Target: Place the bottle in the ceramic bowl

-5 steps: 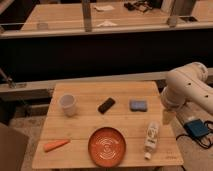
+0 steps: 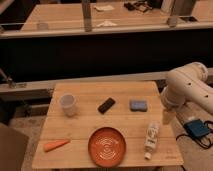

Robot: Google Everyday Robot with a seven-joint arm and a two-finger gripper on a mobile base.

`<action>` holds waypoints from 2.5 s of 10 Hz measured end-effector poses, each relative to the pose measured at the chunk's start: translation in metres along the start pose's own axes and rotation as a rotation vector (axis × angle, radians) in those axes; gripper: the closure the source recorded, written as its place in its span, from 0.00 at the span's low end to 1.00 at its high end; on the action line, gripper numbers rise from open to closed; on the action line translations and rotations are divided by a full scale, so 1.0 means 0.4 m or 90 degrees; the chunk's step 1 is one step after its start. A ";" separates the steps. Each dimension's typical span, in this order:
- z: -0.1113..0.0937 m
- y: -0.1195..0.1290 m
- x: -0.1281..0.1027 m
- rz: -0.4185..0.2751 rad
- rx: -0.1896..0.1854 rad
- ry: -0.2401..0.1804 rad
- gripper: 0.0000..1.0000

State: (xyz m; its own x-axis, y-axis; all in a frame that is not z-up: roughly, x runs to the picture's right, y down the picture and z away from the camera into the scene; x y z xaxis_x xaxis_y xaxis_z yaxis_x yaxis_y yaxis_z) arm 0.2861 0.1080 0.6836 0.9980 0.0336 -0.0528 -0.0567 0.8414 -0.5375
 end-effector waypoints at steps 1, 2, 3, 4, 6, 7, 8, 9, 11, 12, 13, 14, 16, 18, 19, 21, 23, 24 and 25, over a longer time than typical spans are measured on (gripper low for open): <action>0.000 0.000 0.000 0.000 0.000 0.000 0.20; 0.000 0.000 0.000 0.000 0.000 0.000 0.20; 0.000 0.000 0.000 0.000 0.000 0.000 0.20; 0.000 0.000 0.000 0.000 0.000 0.000 0.20; 0.002 0.001 -0.001 0.000 0.000 -0.001 0.20; 0.015 0.009 -0.006 -0.008 -0.002 -0.006 0.20; 0.035 0.020 -0.013 -0.013 -0.005 -0.013 0.20; 0.050 0.026 -0.016 -0.018 -0.007 -0.017 0.20; 0.057 0.033 -0.023 -0.027 -0.009 -0.022 0.20; 0.057 0.035 -0.023 -0.029 -0.009 -0.023 0.20; 0.060 0.040 -0.028 -0.037 -0.009 -0.026 0.20; 0.074 0.049 -0.031 -0.045 -0.010 -0.028 0.20; 0.093 0.063 -0.039 -0.061 -0.012 -0.033 0.20; 0.101 0.075 -0.043 -0.079 -0.013 -0.033 0.20; 0.105 0.080 -0.045 -0.087 -0.013 -0.034 0.20; 0.119 0.089 -0.050 -0.107 -0.012 -0.036 0.20; 0.130 0.099 -0.052 -0.129 -0.012 -0.038 0.20; 0.135 0.102 -0.055 -0.140 -0.012 -0.039 0.20; 0.141 0.106 -0.056 -0.152 -0.013 -0.040 0.20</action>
State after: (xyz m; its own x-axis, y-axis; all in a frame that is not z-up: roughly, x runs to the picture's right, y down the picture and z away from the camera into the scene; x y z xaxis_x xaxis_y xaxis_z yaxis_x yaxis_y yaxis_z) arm 0.2627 0.1732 0.7094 0.9829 -0.1308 0.1293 0.1807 0.8182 -0.5457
